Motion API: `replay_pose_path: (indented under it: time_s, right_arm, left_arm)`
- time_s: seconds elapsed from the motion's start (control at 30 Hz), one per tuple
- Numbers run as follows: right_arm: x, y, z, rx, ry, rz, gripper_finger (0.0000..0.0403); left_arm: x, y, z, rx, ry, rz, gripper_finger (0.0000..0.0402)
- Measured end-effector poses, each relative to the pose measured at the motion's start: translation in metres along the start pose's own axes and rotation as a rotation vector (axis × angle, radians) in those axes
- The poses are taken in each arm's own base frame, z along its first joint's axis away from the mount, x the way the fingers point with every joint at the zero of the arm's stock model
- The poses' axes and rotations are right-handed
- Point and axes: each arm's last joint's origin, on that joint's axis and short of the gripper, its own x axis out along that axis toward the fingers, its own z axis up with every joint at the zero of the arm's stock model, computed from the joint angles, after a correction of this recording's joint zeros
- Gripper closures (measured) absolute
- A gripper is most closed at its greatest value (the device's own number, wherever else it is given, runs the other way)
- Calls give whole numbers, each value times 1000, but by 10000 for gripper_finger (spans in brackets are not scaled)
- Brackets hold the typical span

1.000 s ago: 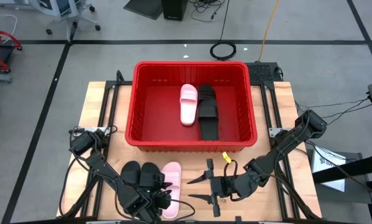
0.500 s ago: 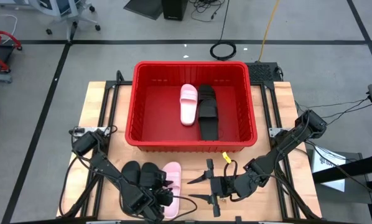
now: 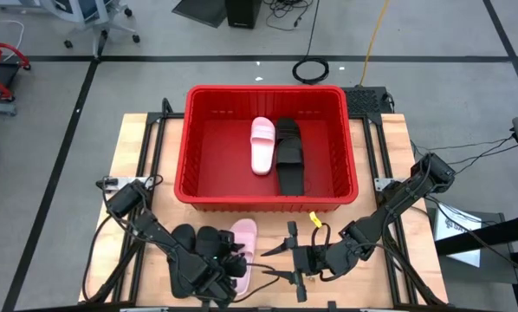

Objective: Pick and place slides into bin
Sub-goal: Put the left pink slide into the red bin

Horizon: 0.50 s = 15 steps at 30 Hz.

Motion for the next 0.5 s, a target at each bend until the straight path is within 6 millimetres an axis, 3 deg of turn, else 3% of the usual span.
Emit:
replay_pose_path:
  time_s: [0.5]
  right_arm:
    - [0,0,-1,-4,6,-1,238]
  left_arm:
    - [12,19,-3,-109,81,99,254]
